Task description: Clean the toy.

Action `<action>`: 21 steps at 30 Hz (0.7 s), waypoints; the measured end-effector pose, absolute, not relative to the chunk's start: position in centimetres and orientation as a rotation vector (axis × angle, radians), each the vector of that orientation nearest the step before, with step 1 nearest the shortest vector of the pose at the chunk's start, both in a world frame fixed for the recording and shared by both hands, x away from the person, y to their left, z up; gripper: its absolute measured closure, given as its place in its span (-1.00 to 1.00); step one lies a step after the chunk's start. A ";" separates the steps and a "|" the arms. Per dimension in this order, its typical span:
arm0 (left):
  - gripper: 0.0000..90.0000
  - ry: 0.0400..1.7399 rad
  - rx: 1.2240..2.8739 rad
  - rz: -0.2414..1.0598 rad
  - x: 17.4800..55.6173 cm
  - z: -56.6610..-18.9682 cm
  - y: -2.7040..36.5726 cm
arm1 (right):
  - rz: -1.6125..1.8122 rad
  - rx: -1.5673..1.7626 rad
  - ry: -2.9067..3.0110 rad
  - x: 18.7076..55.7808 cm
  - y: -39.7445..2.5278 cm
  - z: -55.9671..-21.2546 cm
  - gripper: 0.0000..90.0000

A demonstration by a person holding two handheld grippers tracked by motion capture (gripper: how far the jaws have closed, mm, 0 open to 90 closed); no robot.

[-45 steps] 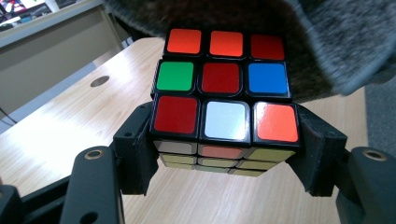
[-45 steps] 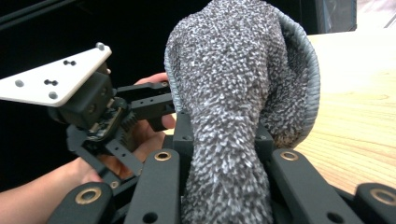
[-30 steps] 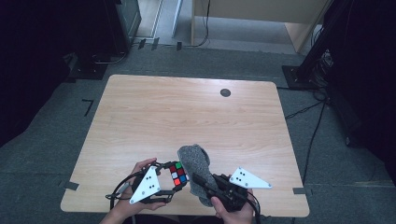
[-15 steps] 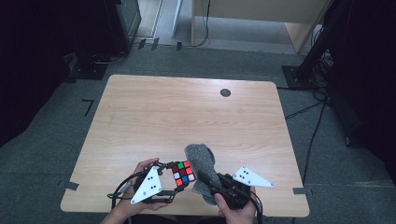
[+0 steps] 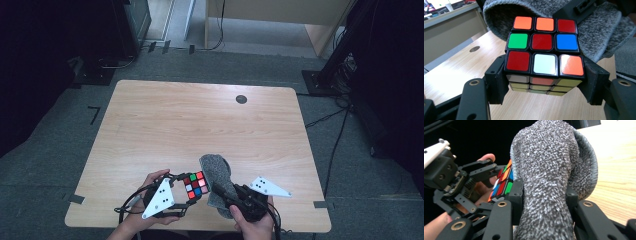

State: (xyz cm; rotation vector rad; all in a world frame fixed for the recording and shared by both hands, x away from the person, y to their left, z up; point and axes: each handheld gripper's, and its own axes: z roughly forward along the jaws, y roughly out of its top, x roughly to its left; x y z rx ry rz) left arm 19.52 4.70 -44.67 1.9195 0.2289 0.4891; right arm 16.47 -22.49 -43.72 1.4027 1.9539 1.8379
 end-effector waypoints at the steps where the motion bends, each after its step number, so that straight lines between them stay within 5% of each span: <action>1: -0.25 0.229 1.919 0.489 19.5 -44.7 4.7 | 1.838 1.403 1.954 16.5 -22.5 -43.7 0.41; 7: -0.25 0.239 1.929 0.505 19.6 -44.7 4.7 | 1.823 1.413 1.948 16.2 -22.7 -43.0 0.64; 21: -0.25 0.218 2.129 0.667 18.9 -46.0 2.2 | 1.597 1.166 2.069 14.5 -19.2 -41.7 0.55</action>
